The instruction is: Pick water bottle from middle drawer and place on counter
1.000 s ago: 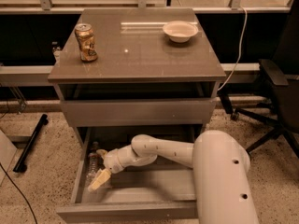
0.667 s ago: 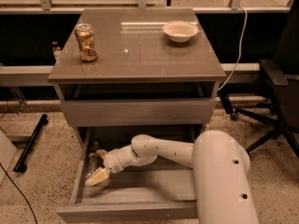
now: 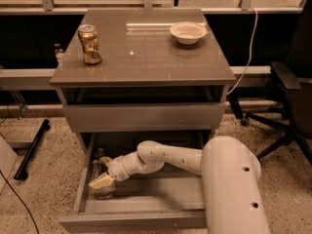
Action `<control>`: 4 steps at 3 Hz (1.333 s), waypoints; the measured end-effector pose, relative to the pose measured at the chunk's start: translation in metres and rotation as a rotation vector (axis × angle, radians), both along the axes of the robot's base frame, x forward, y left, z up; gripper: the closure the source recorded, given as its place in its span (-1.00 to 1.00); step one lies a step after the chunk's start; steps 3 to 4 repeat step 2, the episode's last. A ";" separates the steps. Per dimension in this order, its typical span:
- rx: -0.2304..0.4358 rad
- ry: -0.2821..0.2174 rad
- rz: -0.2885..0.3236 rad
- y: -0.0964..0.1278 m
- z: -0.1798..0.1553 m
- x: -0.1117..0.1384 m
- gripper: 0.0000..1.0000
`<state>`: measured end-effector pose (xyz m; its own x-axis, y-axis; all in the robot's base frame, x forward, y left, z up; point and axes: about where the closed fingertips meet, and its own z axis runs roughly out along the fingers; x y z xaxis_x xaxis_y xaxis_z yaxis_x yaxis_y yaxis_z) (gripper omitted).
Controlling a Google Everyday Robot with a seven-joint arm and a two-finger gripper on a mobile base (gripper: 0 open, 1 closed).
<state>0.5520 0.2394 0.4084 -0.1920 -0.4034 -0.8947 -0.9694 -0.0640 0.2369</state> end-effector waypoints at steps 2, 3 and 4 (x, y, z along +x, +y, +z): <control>0.000 0.000 0.000 0.000 0.000 0.000 -1.00; 0.000 0.000 0.000 0.000 0.000 0.000 -1.00; 0.000 0.000 0.000 0.000 0.000 0.000 -1.00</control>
Offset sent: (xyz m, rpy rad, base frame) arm 0.0000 0.0000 0.0000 0.0000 0.0000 0.0000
